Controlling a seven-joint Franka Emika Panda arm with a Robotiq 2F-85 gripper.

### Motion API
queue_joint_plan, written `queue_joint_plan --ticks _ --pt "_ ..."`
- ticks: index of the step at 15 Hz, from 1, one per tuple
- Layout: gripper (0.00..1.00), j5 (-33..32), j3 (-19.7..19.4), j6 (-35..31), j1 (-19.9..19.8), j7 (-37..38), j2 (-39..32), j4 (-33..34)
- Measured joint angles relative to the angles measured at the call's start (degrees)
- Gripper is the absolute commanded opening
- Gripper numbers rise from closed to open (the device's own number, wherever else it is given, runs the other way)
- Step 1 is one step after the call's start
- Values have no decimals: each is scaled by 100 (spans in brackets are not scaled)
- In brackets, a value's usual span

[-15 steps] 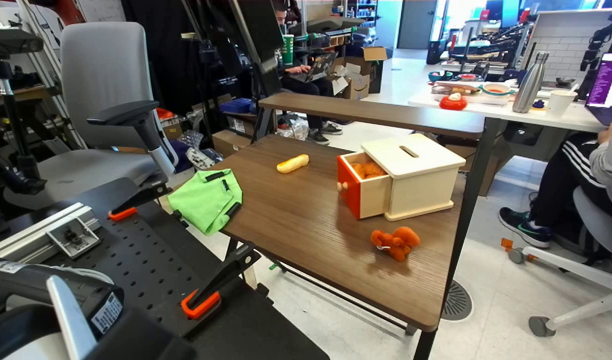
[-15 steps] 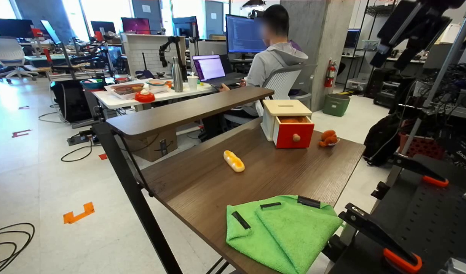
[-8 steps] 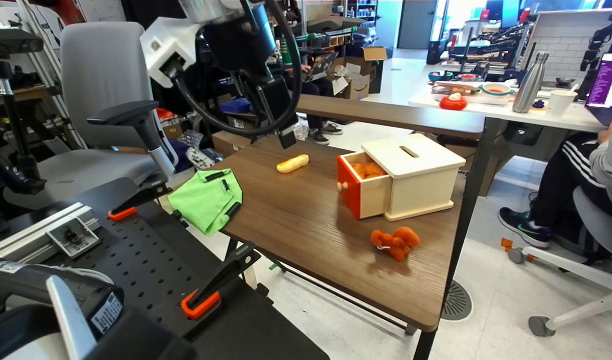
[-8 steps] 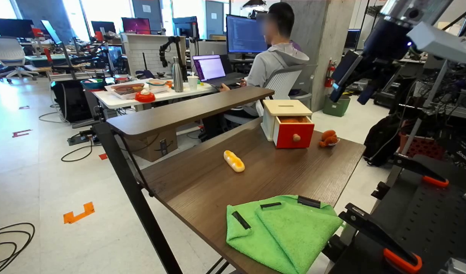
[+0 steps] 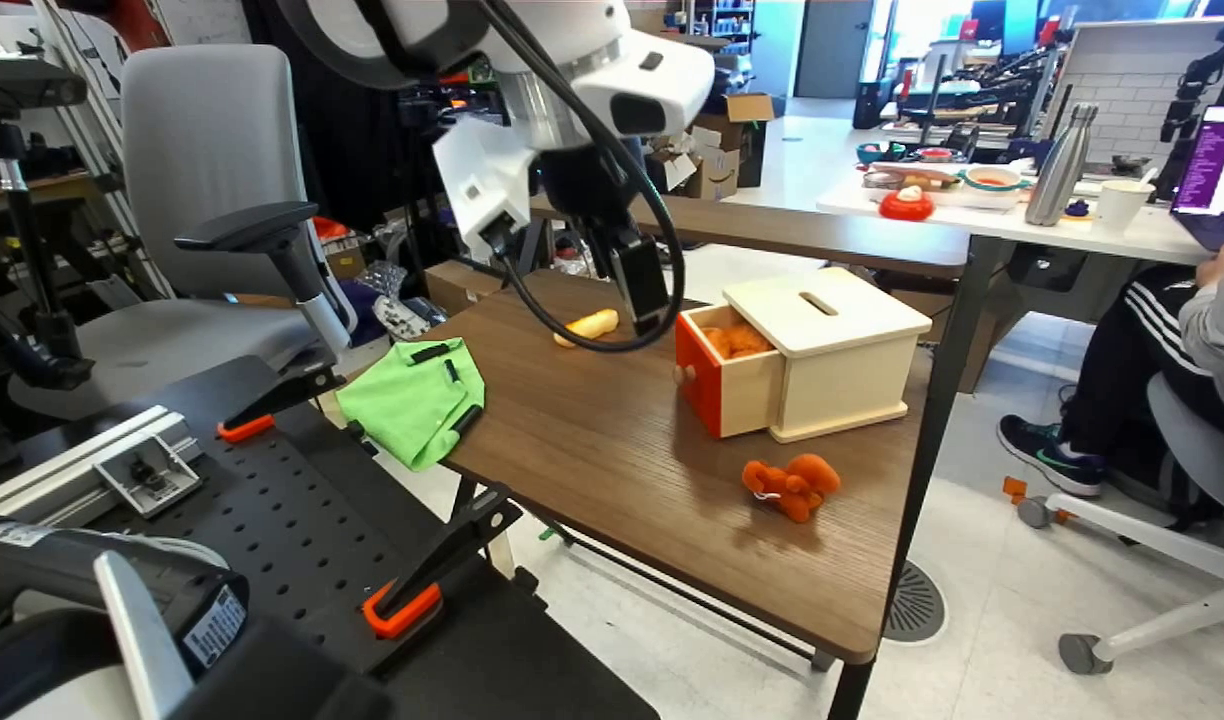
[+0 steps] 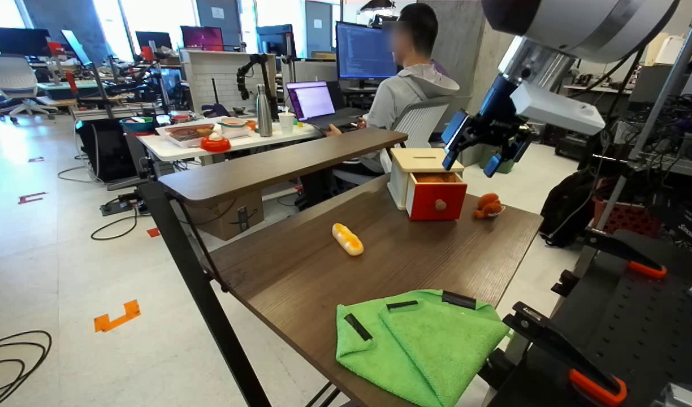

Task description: Close the red drawer.

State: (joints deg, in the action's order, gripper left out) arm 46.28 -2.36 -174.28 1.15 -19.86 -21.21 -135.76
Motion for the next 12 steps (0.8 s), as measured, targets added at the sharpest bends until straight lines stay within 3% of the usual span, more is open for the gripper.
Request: queue_joint_plan --ticks 5,12 --pt "100 50 147 -84 -434 -59 -1132 695" --pt "100 50 234 -259 -484 -52 -1862 1165"
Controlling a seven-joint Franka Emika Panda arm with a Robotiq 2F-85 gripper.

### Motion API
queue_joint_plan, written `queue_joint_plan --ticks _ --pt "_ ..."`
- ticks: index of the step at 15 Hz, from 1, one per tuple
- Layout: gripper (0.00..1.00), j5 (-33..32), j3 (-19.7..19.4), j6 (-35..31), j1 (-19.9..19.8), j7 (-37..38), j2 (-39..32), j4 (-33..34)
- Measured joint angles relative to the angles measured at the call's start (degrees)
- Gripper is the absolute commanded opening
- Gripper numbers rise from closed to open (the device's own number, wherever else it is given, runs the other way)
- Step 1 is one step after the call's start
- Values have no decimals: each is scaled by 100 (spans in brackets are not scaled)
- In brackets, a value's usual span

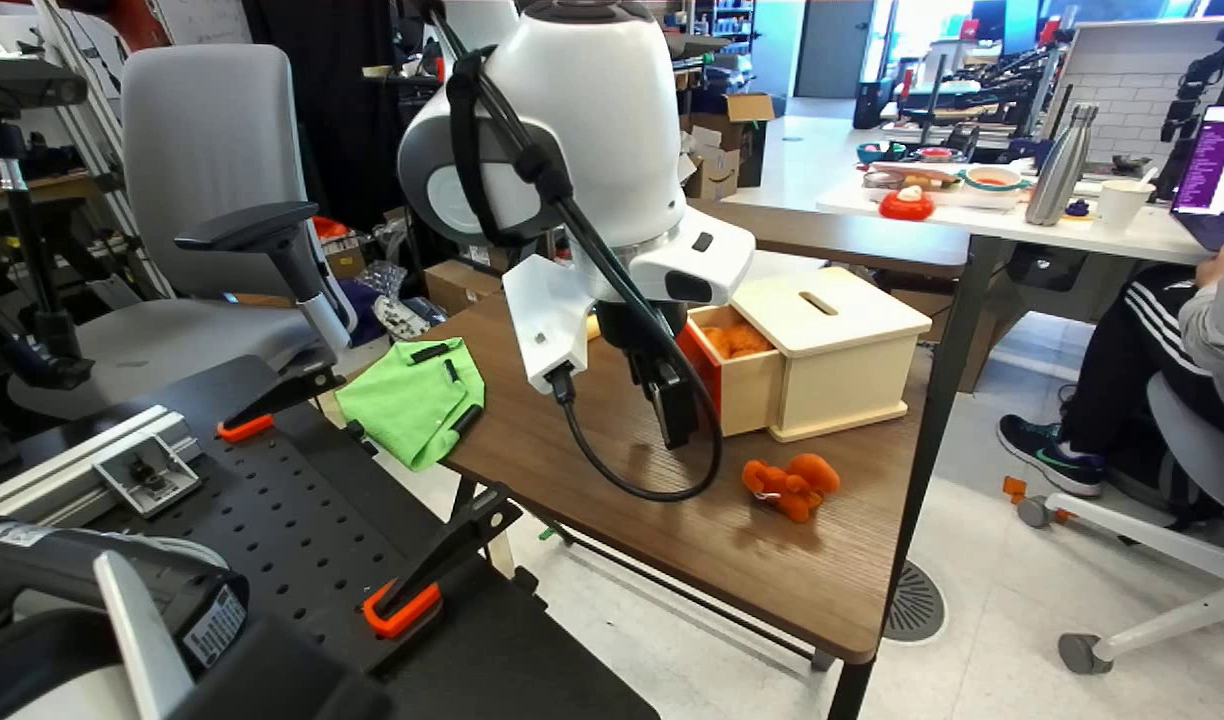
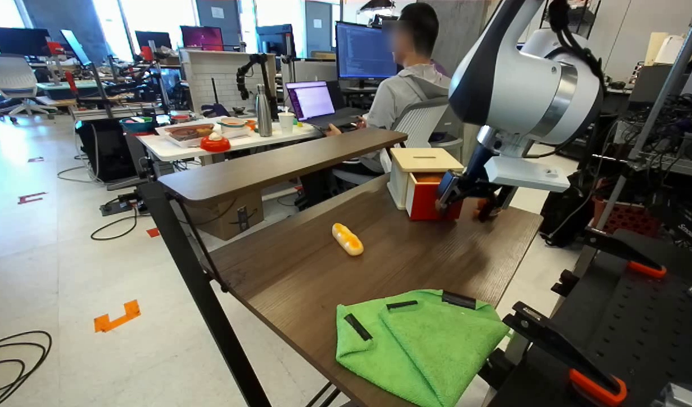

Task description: Close the red drawer.

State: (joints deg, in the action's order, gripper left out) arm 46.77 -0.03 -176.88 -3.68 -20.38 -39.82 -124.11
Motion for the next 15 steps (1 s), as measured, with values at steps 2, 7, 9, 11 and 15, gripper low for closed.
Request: queue_joint_plan --ticks 2,7,9,11,15 --pt "100 0 51 0 0 8 -5 26" --pt "100 0 157 0 0 43 -4 135" --pt "98 0 175 0 0 75 -4 202" --pt "73 0 182 0 0 107 -4 278" --pt "43 0 188 0 0 135 -4 389"
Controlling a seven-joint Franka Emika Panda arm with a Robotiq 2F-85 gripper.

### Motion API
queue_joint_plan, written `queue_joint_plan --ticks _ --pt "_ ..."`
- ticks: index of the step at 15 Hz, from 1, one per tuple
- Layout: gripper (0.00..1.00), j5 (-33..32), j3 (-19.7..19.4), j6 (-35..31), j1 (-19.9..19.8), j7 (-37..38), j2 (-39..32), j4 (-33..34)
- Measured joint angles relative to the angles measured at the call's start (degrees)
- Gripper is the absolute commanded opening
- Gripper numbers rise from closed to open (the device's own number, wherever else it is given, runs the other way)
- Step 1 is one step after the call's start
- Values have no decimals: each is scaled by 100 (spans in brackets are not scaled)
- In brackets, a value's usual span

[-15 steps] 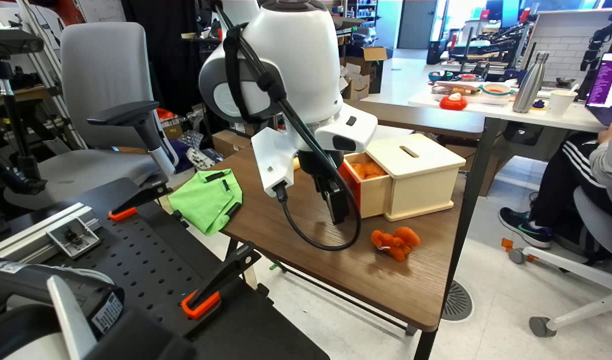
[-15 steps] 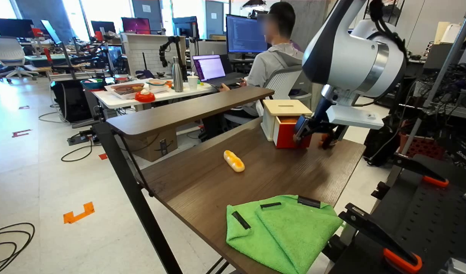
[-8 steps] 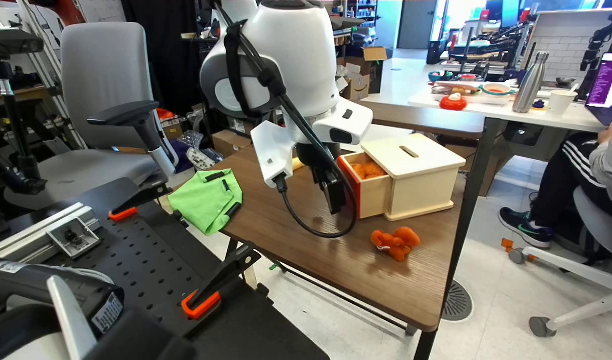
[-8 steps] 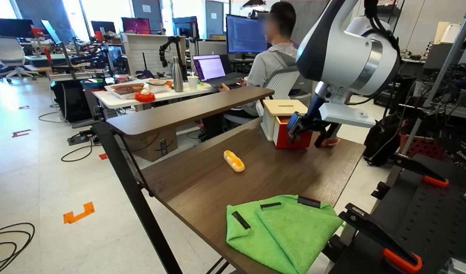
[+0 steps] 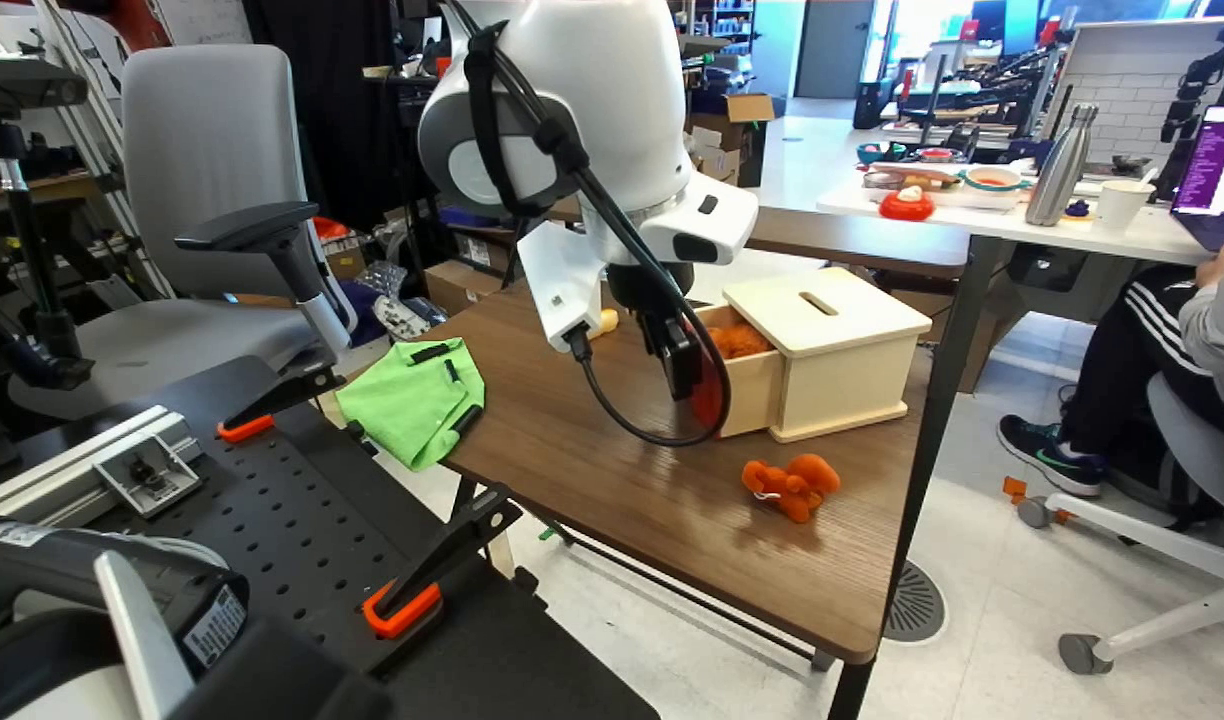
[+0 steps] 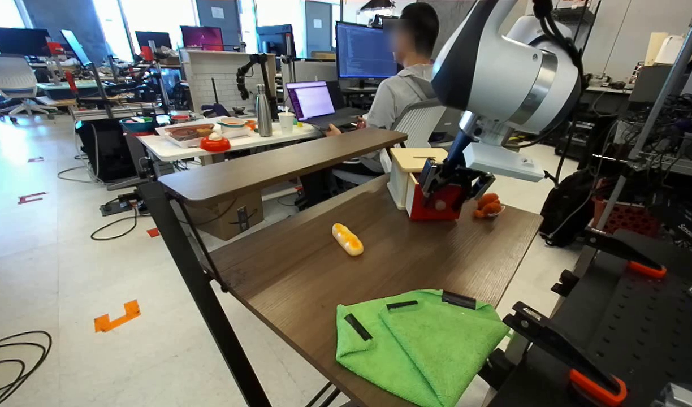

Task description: Close the red drawer.

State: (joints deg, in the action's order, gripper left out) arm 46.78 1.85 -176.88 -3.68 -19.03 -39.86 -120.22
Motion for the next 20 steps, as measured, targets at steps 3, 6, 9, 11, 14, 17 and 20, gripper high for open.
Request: queue_joint_plan --ticks 3,6,9,11,14,17,20 --pt "22 0 -7 0 -1 23 -1 29" --pt "3 0 -72 0 -3 70 -22 38" --pt "7 -2 -124 1 6 121 -43 73" --pt "7 -2 -147 1 14 132 -63 118" --pt "7 -2 -176 1 14 151 -74 197" --pt "7 -2 -213 2 14 184 -75 283" --pt "7 -3 -241 21 16 234 -80 340"
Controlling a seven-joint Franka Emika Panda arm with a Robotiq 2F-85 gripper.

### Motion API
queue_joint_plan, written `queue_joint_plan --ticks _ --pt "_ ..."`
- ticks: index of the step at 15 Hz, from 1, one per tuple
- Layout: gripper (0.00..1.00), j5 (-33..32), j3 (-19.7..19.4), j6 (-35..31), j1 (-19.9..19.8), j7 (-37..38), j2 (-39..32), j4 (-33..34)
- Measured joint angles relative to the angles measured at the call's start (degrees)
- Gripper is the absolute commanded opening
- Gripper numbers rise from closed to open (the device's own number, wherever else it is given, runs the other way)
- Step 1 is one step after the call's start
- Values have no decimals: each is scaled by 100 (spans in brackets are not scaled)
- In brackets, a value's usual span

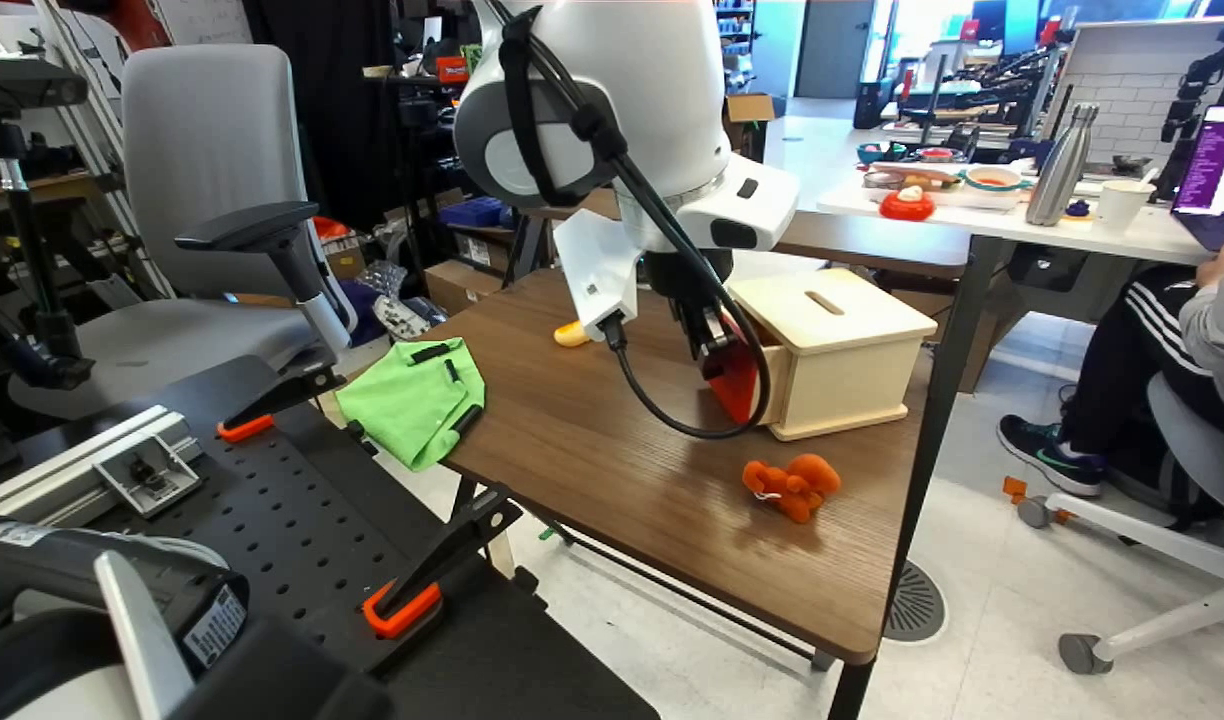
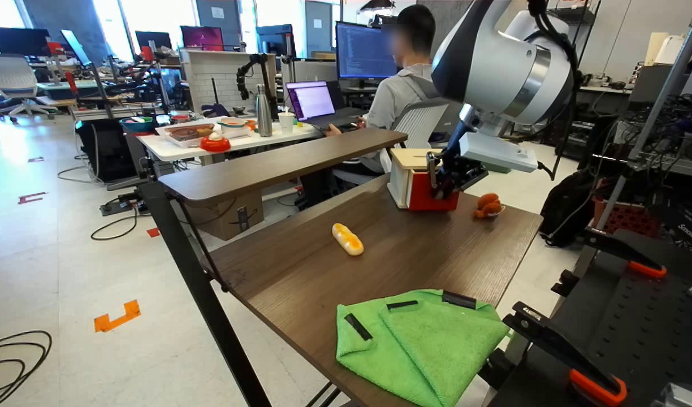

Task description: Close the red drawer.

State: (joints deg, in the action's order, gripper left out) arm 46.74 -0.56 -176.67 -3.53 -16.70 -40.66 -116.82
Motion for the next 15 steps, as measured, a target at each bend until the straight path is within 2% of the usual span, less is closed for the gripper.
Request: queue_joint_plan --ticks 15 --pt "7 -16 -363 497 99 130 -296 634"
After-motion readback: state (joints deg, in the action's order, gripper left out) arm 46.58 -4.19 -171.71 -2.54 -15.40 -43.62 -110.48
